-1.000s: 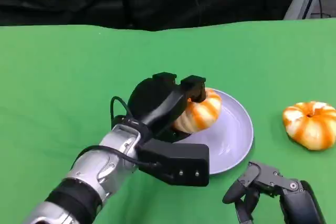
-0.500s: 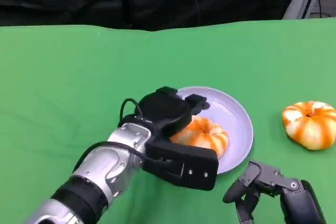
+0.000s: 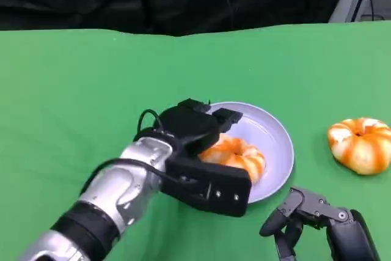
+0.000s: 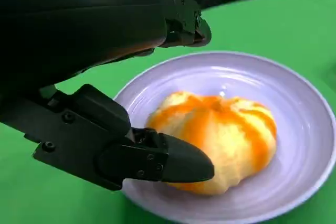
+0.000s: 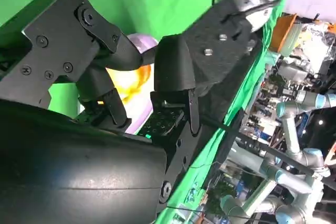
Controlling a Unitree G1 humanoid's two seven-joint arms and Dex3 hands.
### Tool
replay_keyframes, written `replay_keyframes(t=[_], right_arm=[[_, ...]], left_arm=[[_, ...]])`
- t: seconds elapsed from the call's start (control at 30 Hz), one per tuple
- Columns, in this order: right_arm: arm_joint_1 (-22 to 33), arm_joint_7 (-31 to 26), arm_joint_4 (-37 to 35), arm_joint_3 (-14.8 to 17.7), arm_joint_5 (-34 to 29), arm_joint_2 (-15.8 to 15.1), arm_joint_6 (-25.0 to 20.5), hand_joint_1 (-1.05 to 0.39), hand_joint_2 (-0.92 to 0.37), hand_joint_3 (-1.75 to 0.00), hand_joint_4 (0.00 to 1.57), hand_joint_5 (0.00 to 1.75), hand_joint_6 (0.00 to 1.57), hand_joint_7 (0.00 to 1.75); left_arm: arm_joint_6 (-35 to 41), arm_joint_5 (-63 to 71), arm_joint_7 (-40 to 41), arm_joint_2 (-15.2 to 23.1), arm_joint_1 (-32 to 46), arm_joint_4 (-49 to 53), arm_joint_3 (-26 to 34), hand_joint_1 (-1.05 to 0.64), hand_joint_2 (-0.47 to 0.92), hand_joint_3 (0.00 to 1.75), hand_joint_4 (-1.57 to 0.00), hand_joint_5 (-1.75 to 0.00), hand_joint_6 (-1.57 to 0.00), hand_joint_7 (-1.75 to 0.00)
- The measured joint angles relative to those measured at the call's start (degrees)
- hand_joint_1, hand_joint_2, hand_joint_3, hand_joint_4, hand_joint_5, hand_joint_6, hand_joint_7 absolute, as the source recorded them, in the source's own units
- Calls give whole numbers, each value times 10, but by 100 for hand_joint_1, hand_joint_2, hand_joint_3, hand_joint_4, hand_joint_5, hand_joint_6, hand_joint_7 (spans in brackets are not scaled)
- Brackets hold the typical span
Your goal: Grasp the bread from the table and place it into the plate.
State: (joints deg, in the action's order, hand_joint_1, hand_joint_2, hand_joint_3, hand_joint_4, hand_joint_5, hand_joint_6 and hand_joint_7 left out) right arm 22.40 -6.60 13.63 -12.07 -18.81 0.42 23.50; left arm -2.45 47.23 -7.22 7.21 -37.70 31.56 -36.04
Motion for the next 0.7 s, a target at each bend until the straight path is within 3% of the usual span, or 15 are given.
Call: replay_keyframes(t=[0.43, 0.7], right_arm=[[0, 0, 0, 0, 3, -1, -2, -3, -30, -135, 83, 170, 84, 129], [-1, 1, -1, 1, 5, -2, -3, -4, -30, -134, 84, 169, 84, 130]], left_arm=[[11, -6, -21, 9, 0, -17, 0, -94, 92, 42, -3, -4, -4, -5], [-34, -93, -46, 89, 86, -189, 87, -85, 92, 34, -12, -11, -12, -7]])
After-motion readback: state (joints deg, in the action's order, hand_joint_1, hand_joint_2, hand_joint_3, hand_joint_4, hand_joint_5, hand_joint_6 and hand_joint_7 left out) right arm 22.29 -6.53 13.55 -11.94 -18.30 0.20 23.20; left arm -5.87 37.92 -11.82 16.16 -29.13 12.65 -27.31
